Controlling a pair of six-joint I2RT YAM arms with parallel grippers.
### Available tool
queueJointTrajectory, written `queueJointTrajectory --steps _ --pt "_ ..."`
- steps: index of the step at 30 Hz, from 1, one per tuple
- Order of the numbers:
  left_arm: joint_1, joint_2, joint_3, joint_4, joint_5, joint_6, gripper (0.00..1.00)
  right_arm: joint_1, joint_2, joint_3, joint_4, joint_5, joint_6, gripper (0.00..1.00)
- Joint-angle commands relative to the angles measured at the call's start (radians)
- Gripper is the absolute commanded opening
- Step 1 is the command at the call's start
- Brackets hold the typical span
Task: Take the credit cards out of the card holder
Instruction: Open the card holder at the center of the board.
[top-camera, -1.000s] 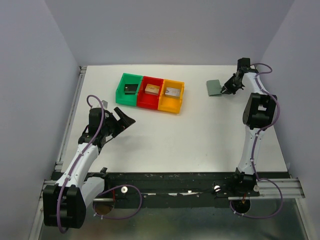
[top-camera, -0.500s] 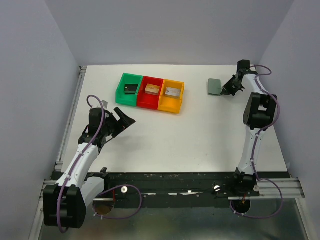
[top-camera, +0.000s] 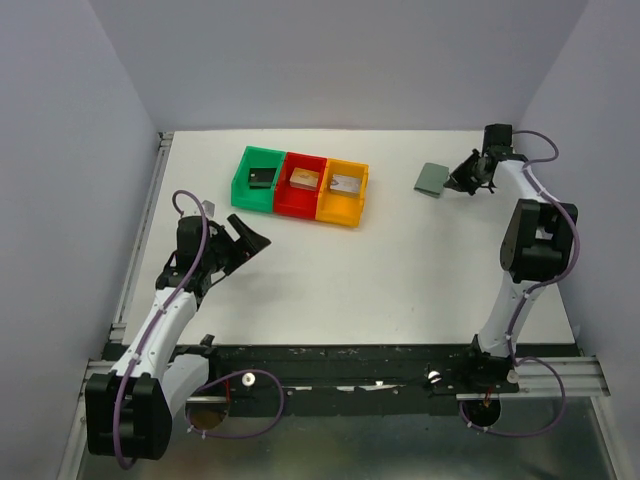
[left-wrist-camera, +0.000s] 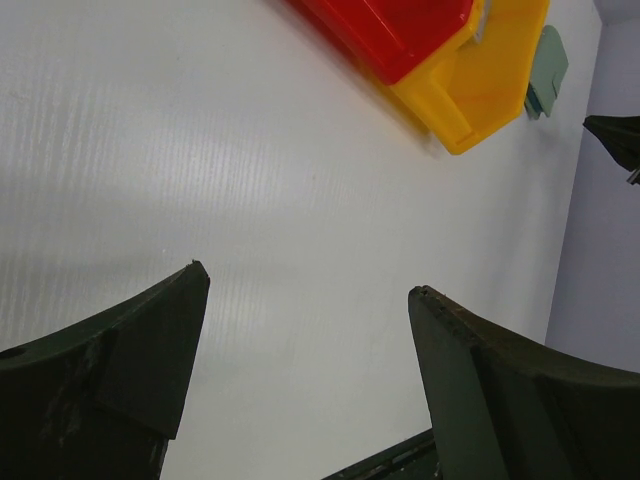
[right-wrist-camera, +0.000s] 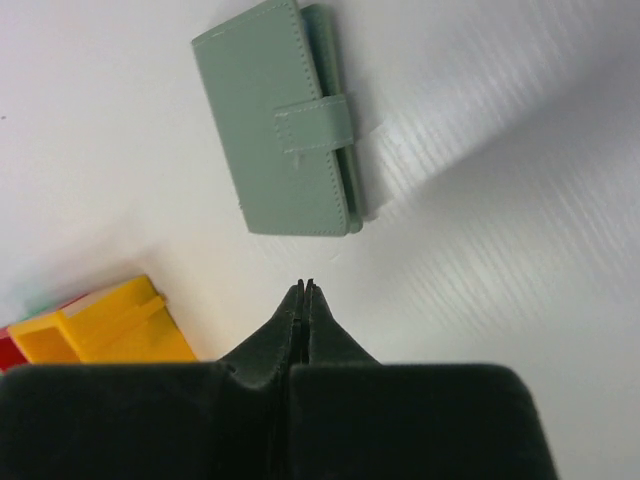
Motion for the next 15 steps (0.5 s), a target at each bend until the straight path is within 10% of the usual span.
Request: queueJointTrajectory --steps 1,7,11,15 --pt "-0.003 -0.035 0.013 0.009 0.001 -0.014 0.94 -0.002 -0.119 -0.104 0.094 -0.05 0.029 0.01" --pt "-0.005 -0.068 0.013 0.008 0.007 -0.024 0.94 -0.002 -0.191 -0.201 0.126 -0.067 0.007 0.04" --pt "-0.008 -0.109 -0.004 -0.011 0.001 -0.016 0.94 -0.001 -0.15 -0.159 0.091 -0.056 -0.005 0.48" --pt "-0.008 -0.109 -0.013 -0.017 0.004 -0.013 0.94 -0.002 -0.075 -0.095 0.062 -0.044 0.026 0.65"
